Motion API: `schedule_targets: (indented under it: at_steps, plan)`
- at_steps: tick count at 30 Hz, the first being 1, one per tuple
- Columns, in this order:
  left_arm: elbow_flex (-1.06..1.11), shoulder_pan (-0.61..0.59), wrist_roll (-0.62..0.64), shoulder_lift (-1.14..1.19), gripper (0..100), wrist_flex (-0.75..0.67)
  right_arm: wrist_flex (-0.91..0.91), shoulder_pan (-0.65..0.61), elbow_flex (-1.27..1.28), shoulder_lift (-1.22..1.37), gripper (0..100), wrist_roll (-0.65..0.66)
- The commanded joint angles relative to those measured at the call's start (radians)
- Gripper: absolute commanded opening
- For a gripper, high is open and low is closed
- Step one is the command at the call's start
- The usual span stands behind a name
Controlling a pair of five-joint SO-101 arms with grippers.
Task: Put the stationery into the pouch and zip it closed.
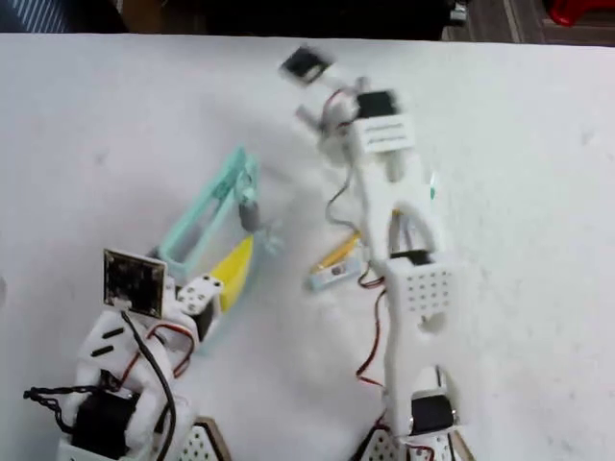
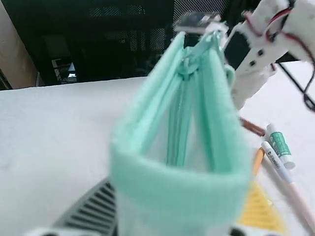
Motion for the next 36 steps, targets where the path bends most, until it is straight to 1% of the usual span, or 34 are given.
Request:
schedule_targets:
  at_steps: [1, 5, 8, 10, 16, 19, 24, 28, 32, 36]
  plan:
    - [-0.032, 0.008, 0.091, 0.010, 26, 0.037, 0.087, 0.047, -0.218, -0.139, 1.6, -0.097]
    - [-0.057, 0.008, 0.092, 0.010, 26, 0.074, 0.203, 0.036, -0.417, -0.205, 1.6, -0.186]
    - [-0.054, 0.010, 0.086, 0.010, 26, 0.071, 0.300, -0.015, -0.568, -0.257, 1.6, -0.249]
    - [-0.054, 0.010, 0.086, 0.010, 26, 0.071, 0.305, -0.051, -0.638, -0.297, 1.6, -0.296]
    - [-0.052, 0.010, 0.086, 0.010, 26, 0.071, 0.305, -0.150, -0.620, -0.467, 1.6, -0.454]
    - [-0.052, 0.012, 0.086, 0.010, 26, 0.071, 0.306, -0.213, -0.612, -0.544, 1.6, -0.505]
    - [-0.052, 0.012, 0.086, 0.010, 26, 0.071, 0.306, -0.314, -0.519, -0.694, 1.6, -0.503]
    - [-0.054, 0.012, 0.086, 0.010, 26, 0.072, 0.306, -0.355, -0.385, -0.823, 1.6, -0.503]
    - [-0.060, 0.012, 0.091, 0.010, 26, 0.077, 0.306, -0.400, -0.175, -0.952, 1.6, -0.506]
    - [-0.060, 0.012, 0.092, 0.010, 26, 0.071, 0.300, -0.467, 0.107, -1.087, 1.6, -0.503]
